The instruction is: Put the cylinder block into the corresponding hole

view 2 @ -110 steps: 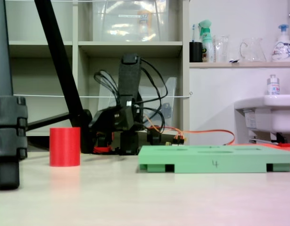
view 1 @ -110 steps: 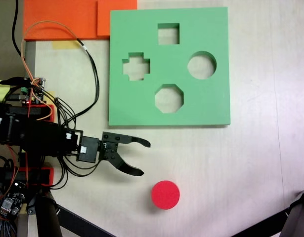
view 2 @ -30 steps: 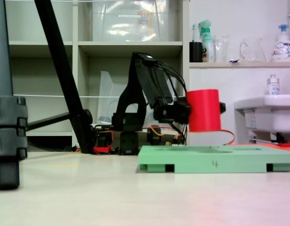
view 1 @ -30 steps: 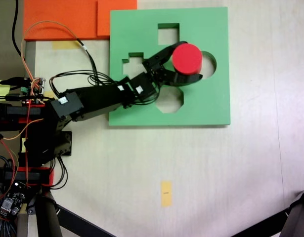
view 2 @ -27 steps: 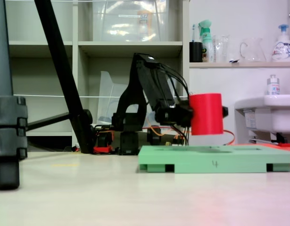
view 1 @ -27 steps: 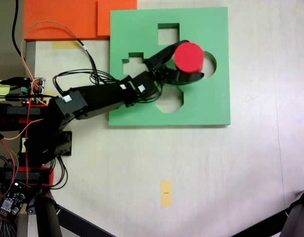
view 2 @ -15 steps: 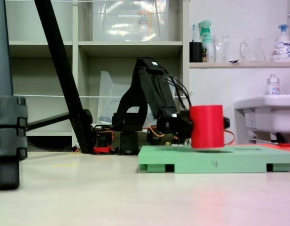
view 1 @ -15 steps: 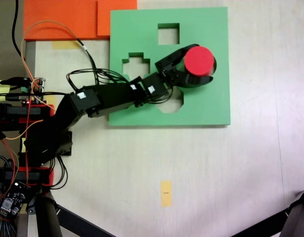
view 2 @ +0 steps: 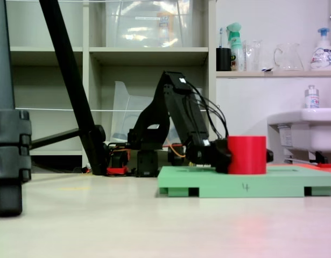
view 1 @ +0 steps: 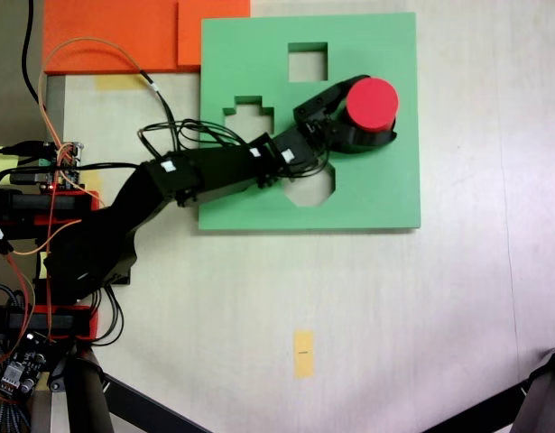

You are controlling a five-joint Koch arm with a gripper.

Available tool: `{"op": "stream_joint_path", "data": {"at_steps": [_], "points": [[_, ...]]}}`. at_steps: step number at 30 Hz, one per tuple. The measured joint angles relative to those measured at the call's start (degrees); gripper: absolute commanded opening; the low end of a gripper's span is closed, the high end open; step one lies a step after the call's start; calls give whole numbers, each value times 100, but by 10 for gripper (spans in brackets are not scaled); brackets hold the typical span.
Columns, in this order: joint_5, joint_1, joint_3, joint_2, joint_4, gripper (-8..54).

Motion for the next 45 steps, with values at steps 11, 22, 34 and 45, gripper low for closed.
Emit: {"op": "stream_joint_path", "data": {"at_steps": [11, 22, 34, 45], "points": [[-193, -62, 70, 88, 237, 486], [-844, -79, 1688, 1556, 545, 521], [-5730, 1081, 5124, 6970, 2698, 386], [-8947, 2892, 7488, 8253, 2769, 345]]}}
